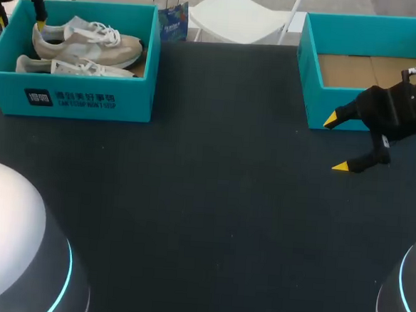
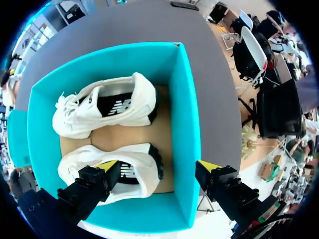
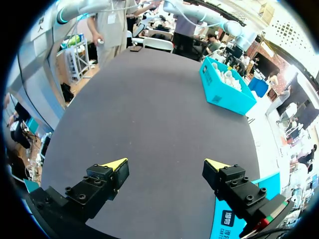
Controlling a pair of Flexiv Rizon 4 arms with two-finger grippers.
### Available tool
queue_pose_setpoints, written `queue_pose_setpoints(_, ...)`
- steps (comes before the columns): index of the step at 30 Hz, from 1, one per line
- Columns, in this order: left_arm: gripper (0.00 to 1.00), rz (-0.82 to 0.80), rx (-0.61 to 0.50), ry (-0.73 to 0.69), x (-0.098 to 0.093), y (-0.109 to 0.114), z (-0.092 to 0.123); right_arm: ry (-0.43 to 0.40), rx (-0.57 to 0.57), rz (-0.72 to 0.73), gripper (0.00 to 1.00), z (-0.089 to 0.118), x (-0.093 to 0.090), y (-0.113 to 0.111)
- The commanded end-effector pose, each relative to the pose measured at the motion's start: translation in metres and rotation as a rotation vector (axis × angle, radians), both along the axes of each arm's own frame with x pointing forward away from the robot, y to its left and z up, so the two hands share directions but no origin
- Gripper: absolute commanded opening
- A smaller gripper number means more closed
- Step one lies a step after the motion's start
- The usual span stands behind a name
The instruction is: Take the shoe out of the shoebox, open the shoe tongue, remove and reinsert the insole, then place the shoe into the shoebox
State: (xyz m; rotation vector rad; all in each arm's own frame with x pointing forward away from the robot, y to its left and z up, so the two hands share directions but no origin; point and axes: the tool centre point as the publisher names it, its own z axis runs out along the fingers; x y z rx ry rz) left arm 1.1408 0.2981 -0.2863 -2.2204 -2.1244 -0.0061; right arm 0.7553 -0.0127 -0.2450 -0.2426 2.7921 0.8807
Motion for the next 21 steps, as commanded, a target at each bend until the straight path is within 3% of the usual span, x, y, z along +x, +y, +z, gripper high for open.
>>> queue_pose_setpoints(1,1.00,-0.004,0.006,-0.133,-0.047,-0.008,0.012,0.001,-0.004,-0.001,1.00,-0.001,0.001,0.001)
queue_pose_setpoints(4,1.00,0.011,0.004,-0.135,-0.052,-0.011,0.016,0.001,-0.004,-0.001,1.00,-0.001,0.001,0.001)
queue_pose_setpoints(6,0.93,0.017,0.009,-0.134,-0.058,-0.014,0.017,0.001,-0.004,-0.001,1.00,-0.001,0.001,0.001)
queue_pose_setpoints(8,0.92,0.013,0.013,-0.136,-0.063,-0.016,0.018,0.001,-0.004,-0.001,1.00,-0.001,0.001,0.001)
queue_pose_setpoints(10,0.87,0.025,0.007,-0.139,-0.066,-0.018,0.018,0.001,-0.004,-0.001,1.00,-0.001,0.001,0.001)
queue_pose_setpoints(11,0.78,0.022,0.023,-0.126,-0.071,-0.019,0.019,0.001,-0.004,-0.001,1.00,-0.001,0.001,0.001)
queue_pose_setpoints(17,0.75,0.032,0.024,-0.136,-0.085,-0.023,0.019,0.001,-0.004,-0.001,1.00,-0.001,0.001,0.001)
queue_pose_setpoints(21,0.67,0.031,0.020,-0.121,-0.088,-0.024,0.013,0.001,-0.004,-0.001,1.00,-0.001,0.001,0.001)
